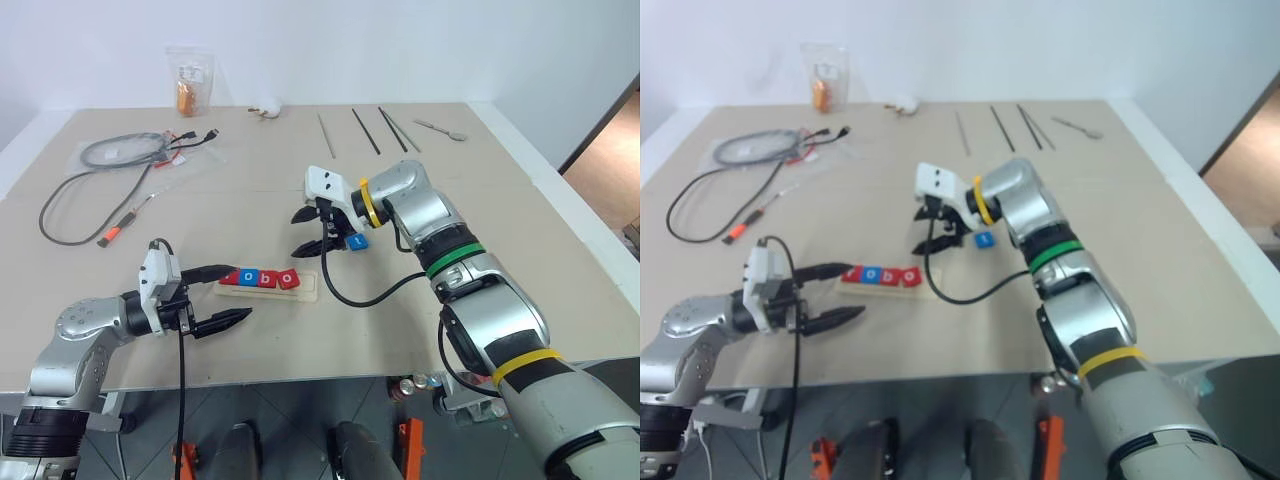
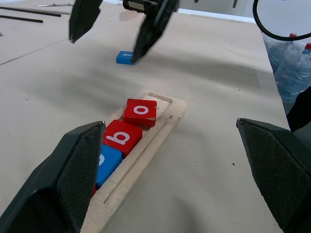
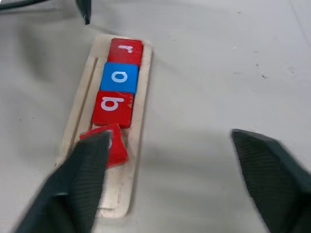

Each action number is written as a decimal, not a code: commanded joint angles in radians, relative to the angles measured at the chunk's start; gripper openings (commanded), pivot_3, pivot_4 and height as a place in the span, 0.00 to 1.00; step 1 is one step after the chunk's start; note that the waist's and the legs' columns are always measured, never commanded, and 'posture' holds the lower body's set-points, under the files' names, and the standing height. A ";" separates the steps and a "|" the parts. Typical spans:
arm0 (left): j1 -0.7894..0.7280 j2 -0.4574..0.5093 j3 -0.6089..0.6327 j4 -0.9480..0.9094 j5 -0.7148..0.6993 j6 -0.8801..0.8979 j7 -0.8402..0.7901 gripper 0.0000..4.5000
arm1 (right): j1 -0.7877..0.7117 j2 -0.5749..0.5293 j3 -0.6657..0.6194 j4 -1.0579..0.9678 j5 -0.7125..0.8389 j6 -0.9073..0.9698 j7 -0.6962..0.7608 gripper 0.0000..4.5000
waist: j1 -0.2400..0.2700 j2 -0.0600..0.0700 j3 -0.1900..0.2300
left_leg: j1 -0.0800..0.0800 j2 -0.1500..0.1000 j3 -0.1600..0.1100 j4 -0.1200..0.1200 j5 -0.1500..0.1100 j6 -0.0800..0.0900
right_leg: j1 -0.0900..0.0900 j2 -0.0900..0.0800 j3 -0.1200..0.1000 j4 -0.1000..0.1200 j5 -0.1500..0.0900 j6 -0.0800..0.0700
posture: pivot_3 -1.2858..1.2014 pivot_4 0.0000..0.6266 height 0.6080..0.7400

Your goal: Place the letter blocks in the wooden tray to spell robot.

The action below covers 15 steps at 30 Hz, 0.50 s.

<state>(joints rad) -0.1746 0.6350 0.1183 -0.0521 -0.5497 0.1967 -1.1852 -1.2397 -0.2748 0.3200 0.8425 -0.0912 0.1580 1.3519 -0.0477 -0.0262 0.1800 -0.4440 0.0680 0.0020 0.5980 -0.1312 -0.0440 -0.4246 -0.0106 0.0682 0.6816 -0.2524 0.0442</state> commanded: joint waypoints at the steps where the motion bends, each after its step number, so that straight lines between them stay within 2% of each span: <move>1: -0.019 0.000 0.008 -0.001 -0.004 -0.012 -0.006 1.00 | 0.031 -0.008 -0.013 -0.087 0.028 0.021 0.021 0.49 | 0.000 0.000 0.000 | 0.000 0.000 0.000 0.000 0.000 0.000 | 0.000 0.000 0.000 0.000 0.000 0.000 | 0.52 0.24 1.00; 7: -0.027 0.005 0.003 0.009 -0.001 -0.011 -0.015 1.00 | 0.095 0.001 0.002 -0.188 0.035 0.076 0.020 0.03 | 0.000 0.000 0.000 | 0.000 0.000 0.000 0.000 0.000 0.000 | 0.000 0.000 0.000 0.000 0.000 0.000 | 0.52 0.24 1.00; 15: -0.026 0.012 0.005 0.008 0.000 -0.008 -0.024 1.00 | 0.165 -0.010 0.058 -0.230 -0.006 0.058 -0.019 0.01 | 0.000 0.000 0.000 | 0.000 0.000 0.000 0.000 0.000 0.000 | 0.000 0.000 0.000 0.000 0.000 0.001 | 0.52 0.24 1.00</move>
<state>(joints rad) -0.1892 0.6361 0.1141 -0.0301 -0.5489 0.1967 -1.2058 -1.0697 -0.2774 0.3731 0.6458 -0.0879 0.2361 1.3442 -0.0477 -0.0262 0.1800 -0.4440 0.0680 0.0020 0.5980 -0.1312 -0.0440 -0.4247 -0.0106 0.0683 0.6816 -0.2526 0.0448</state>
